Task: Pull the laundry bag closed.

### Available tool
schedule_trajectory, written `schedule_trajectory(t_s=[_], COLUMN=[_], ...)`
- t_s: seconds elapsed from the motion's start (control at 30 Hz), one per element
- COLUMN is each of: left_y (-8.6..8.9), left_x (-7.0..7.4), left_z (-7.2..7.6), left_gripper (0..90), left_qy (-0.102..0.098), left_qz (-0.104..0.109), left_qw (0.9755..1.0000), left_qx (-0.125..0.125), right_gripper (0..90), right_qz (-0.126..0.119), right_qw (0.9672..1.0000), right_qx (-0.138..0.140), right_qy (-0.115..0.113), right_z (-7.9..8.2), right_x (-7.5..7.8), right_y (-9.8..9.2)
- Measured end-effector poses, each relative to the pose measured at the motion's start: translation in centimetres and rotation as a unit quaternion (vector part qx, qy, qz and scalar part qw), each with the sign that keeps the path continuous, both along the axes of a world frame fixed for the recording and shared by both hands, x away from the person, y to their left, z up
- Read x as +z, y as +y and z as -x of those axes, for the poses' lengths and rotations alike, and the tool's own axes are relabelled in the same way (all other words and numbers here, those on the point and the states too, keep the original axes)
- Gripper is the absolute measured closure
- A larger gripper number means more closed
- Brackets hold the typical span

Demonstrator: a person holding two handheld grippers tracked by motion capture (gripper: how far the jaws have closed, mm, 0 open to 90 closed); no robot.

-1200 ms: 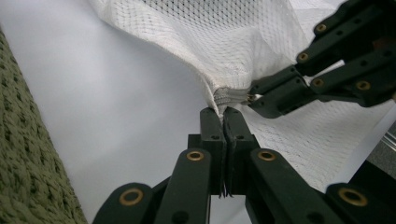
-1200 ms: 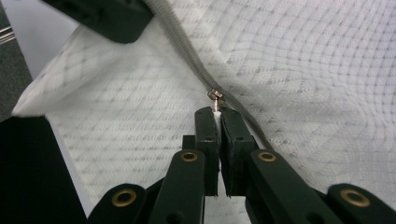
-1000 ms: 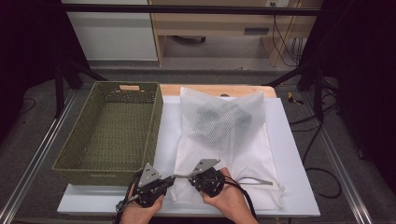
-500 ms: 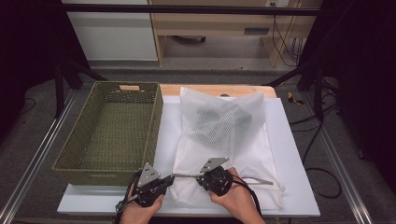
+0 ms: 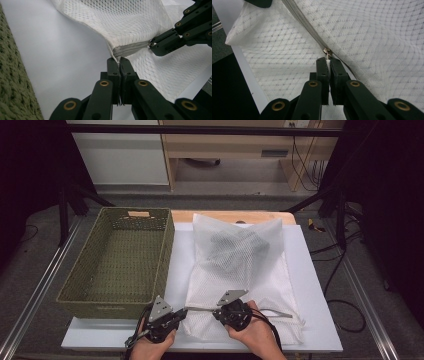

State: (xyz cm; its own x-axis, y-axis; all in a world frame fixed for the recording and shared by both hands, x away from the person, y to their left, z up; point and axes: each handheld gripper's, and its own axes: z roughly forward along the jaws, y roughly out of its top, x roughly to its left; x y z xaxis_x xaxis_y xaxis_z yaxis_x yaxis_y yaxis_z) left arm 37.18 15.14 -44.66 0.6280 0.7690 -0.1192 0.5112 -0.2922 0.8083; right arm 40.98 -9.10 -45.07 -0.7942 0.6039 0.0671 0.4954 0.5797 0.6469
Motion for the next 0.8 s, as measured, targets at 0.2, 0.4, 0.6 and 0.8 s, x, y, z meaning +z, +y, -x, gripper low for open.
schedule_trajectory(t_s=[0.2,0.4,0.6,0.8], left_y=[0.1,0.2,0.2,0.2], left_x=[-0.1,-0.1,-0.1,-0.2], left_z=[0.0,0.0,-0.1,0.0], left_gripper=[88.8,88.7,88.7,88.7], left_qy=[0.0,0.0,0.001,0.002], left_qz=[0.001,0.003,0.002,0.004], left_qw=[1.0,1.0,1.0,0.9999], left_qx=[0.004,0.007,0.008,0.01], right_gripper=[87.1,87.1,87.1,87.1], right_qz=[0.004,0.013,0.015,0.021], right_qw=[1.0,0.9999,0.9998,0.9996], right_qx=[-0.003,-0.008,-0.01,-0.018], right_qy=[0.005,0.003,0.005,0.007], right_z=[-0.1,0.1,0.2,0.3], right_x=[0.0,0.0,-0.1,-0.1], right_y=[-0.8,-1.1,-1.5,-2.2])
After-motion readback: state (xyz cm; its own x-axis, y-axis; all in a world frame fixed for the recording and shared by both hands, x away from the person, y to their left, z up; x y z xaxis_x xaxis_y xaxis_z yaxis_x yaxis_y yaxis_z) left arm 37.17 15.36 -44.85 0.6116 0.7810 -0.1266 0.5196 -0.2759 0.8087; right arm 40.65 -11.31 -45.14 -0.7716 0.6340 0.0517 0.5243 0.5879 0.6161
